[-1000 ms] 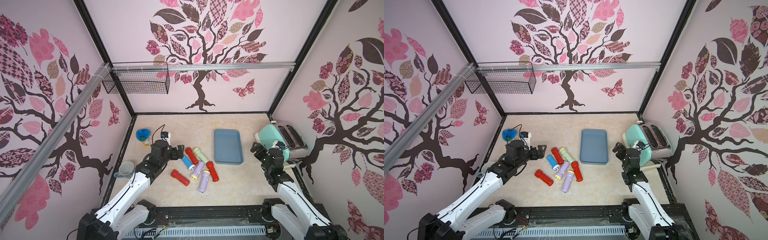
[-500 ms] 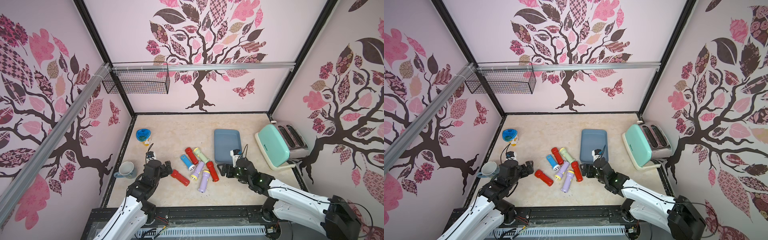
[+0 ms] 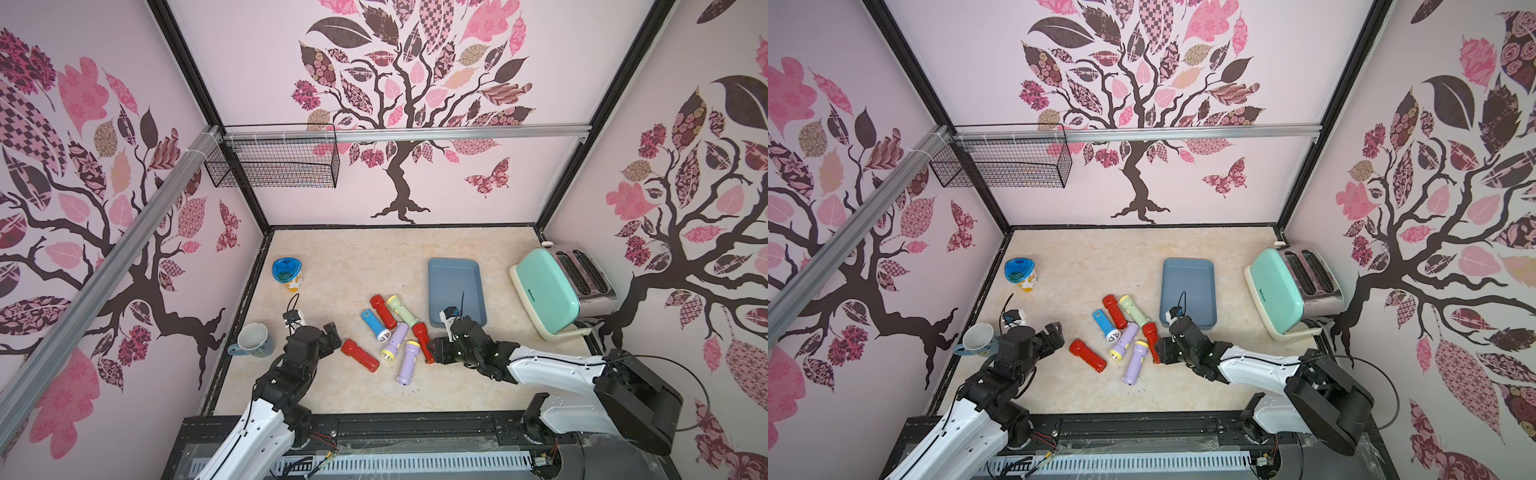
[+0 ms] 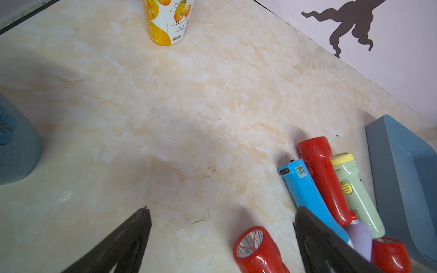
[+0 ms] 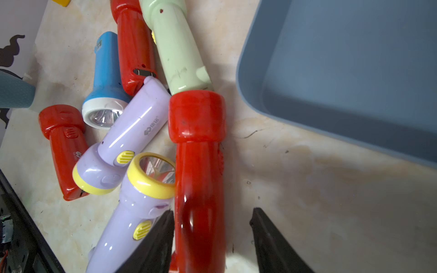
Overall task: Put the flashlights into the storage boxes
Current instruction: Pick up the flashlight from the center of the board.
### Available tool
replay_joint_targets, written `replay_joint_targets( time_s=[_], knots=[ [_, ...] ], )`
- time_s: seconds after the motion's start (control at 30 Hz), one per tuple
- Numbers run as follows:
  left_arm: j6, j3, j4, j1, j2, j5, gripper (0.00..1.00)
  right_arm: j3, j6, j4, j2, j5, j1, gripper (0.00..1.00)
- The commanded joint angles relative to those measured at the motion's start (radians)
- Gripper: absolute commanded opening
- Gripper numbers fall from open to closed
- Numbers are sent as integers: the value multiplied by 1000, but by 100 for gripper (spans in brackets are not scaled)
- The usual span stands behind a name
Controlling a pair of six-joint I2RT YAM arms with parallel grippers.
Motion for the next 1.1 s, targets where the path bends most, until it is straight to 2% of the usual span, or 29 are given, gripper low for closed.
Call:
replay_joint_targets(
  time_s=[0.0,0.27,0.37,0.6,0.8,1.07],
  knots=[
    [-18,-19,22,6,30,-25,98,35,-15,37,50,-21,4,55],
    [-7,29,20,6,148,-4,98,77,-51,49,180,39,4,50],
    [-13,41,10,6,178,-12,98,73,-38,43,169,48,5,51],
    [-11,41,22,6,185,-20,98,91,-94,50,168,109,4,51],
    [-3,33,46,6,183,-15,98,83,-119,30,137,89,5,55],
    [-1,29,44,6,175,-1,98,62,-148,98,189,81,4,52]
  ],
)
